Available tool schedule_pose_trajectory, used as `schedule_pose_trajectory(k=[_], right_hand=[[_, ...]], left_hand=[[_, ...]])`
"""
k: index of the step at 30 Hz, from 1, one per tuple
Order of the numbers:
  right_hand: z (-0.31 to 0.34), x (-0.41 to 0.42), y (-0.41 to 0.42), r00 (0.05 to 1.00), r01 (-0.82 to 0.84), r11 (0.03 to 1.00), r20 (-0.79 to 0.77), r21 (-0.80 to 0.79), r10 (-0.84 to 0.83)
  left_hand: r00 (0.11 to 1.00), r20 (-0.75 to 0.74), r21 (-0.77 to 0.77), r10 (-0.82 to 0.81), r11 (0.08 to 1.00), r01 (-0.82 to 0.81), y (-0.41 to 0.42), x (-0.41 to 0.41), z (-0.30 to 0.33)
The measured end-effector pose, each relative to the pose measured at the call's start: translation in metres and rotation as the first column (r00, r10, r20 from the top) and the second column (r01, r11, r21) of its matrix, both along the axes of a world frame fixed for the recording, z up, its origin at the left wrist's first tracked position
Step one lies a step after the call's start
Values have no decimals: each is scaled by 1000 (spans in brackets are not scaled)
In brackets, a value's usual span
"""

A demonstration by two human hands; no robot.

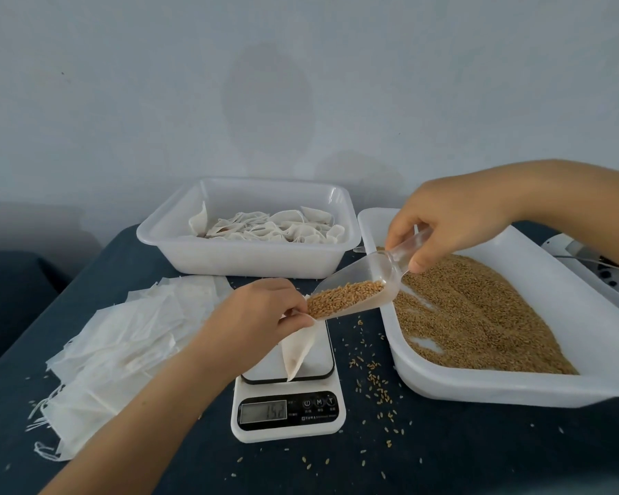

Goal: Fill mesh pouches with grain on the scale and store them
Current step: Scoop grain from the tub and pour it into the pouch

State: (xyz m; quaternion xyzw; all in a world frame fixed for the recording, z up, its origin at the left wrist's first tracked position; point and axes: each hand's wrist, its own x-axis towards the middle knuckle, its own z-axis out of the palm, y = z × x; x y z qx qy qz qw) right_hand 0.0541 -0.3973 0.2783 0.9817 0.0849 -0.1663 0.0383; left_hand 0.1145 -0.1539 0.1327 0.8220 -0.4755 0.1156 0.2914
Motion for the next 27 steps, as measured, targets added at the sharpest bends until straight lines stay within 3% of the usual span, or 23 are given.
schedule_pose_trajectory(k=[27], right_hand=[[4,-2,1,999,-17,999,49,-31,18]], left_hand=[[1000,10,-8,18,1000,-18,-5,-1,-2]])
